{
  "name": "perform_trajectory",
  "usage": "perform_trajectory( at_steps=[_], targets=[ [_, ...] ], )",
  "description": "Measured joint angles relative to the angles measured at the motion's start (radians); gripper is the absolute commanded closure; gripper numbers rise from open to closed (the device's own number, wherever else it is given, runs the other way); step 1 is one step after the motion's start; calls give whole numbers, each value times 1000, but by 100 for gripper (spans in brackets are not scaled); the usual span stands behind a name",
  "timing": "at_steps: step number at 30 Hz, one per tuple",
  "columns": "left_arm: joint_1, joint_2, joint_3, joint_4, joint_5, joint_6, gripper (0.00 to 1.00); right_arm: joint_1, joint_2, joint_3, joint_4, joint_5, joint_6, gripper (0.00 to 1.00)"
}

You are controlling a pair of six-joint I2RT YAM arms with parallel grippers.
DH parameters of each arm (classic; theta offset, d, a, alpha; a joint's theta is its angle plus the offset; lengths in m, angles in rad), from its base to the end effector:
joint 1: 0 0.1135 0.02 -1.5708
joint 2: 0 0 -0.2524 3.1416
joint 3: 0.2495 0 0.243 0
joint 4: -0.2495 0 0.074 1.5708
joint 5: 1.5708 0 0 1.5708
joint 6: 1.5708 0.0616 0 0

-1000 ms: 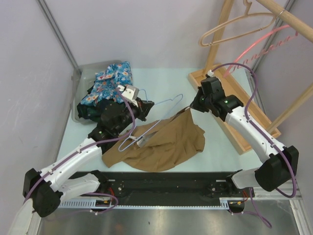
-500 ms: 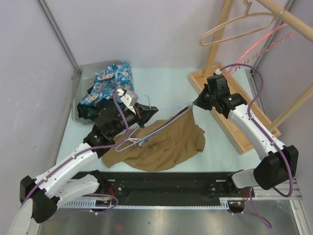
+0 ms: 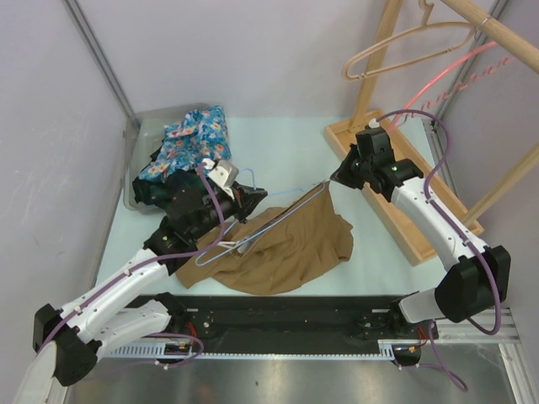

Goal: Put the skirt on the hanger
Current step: Place skirt on hanger

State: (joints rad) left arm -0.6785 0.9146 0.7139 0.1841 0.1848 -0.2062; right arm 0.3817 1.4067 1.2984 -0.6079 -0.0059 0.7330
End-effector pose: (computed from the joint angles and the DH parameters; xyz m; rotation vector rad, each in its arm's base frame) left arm 0.1823 -0.1615 0.3231 0.5303 1.5631 -0.8297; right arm 0.2984 0.1201 0.3077 0.4088 2.3213 0.5736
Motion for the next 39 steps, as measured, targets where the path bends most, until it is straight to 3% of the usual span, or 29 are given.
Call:
perform_trajectory(
  at_steps=[29, 39],
  targets=[
    [0, 8, 10, -10, -53, 66, 100, -6, 48, 0, 10, -49, -8, 100],
    [0, 12, 6, -17, 59, 84, 100, -13, 68, 0, 23, -57, -6, 100]
  ],
)
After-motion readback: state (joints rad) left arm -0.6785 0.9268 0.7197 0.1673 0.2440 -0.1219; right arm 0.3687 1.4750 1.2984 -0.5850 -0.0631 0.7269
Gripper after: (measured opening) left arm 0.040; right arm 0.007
